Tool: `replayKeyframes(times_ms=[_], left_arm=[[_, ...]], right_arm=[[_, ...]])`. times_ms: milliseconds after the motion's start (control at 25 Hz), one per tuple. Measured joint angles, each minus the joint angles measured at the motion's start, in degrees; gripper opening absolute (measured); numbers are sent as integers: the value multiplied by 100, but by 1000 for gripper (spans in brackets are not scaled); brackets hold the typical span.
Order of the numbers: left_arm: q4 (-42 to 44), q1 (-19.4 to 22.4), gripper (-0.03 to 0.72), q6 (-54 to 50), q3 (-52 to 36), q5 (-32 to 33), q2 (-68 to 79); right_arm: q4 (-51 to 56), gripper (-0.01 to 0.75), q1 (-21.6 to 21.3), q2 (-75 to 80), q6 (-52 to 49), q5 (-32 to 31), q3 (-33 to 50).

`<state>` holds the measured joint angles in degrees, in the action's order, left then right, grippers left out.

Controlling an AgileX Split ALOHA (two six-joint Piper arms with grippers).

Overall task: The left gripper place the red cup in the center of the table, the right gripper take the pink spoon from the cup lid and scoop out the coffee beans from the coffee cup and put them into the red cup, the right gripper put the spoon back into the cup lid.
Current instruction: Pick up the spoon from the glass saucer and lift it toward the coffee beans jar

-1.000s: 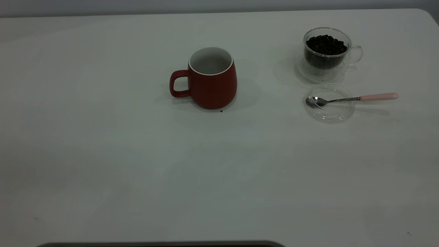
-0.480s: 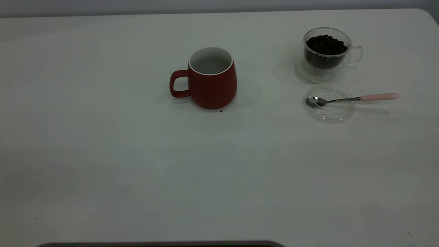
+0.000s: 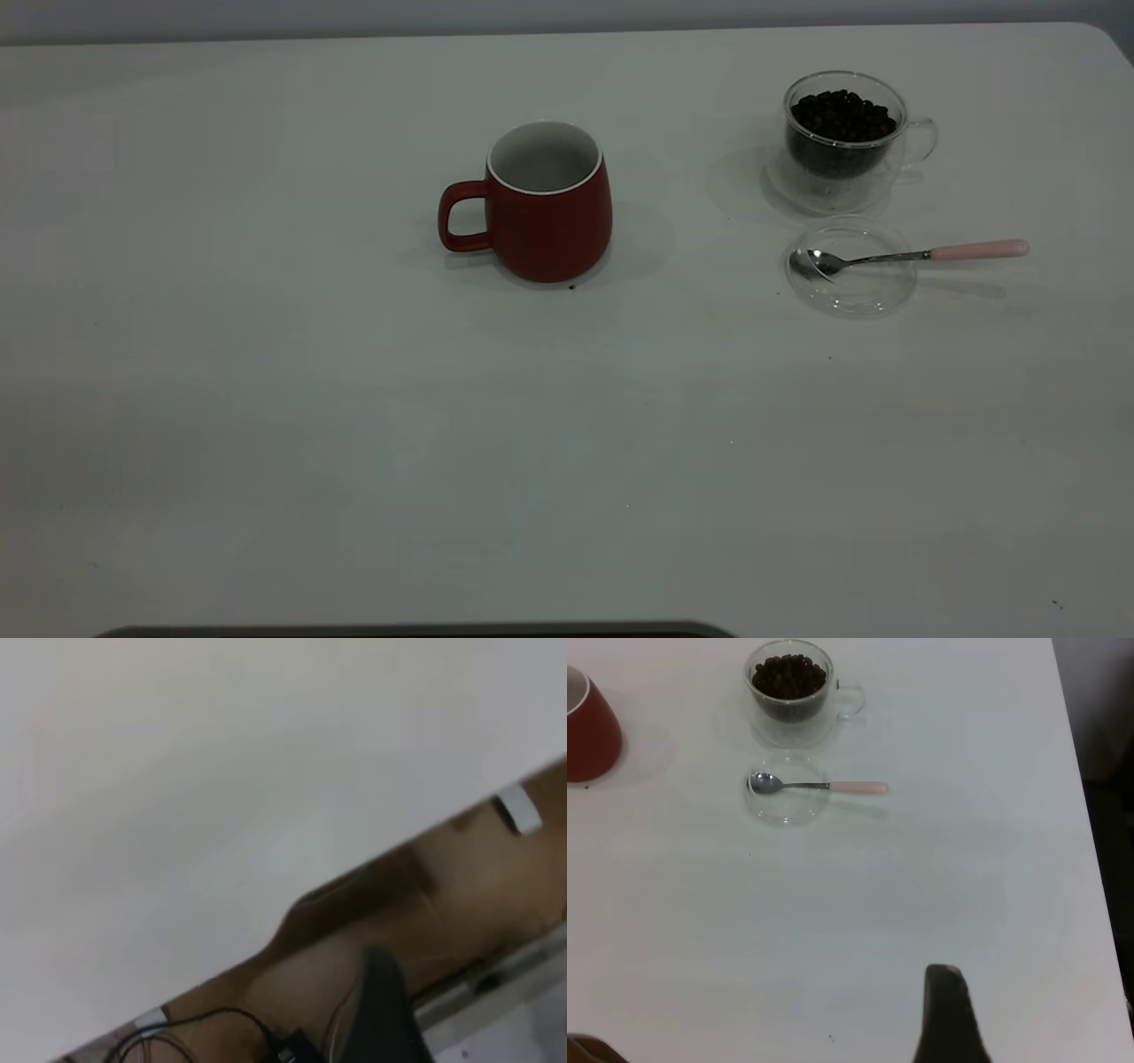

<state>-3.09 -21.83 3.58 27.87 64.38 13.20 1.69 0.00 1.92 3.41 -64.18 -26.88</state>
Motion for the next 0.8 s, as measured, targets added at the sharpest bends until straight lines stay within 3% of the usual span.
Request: replayKeyframes(times_ms=[200,360,800], left_arm=[[-5,1141,591,0,0,0,-425],[-5,1673,591,0,0,7,-910],[-16,1863,591,0,0,50,-1421]], right_arm=[[0,544,0,0,0,0,0],[0,544,0,0,0,0,0],[0,544,0,0,0,0,0]])
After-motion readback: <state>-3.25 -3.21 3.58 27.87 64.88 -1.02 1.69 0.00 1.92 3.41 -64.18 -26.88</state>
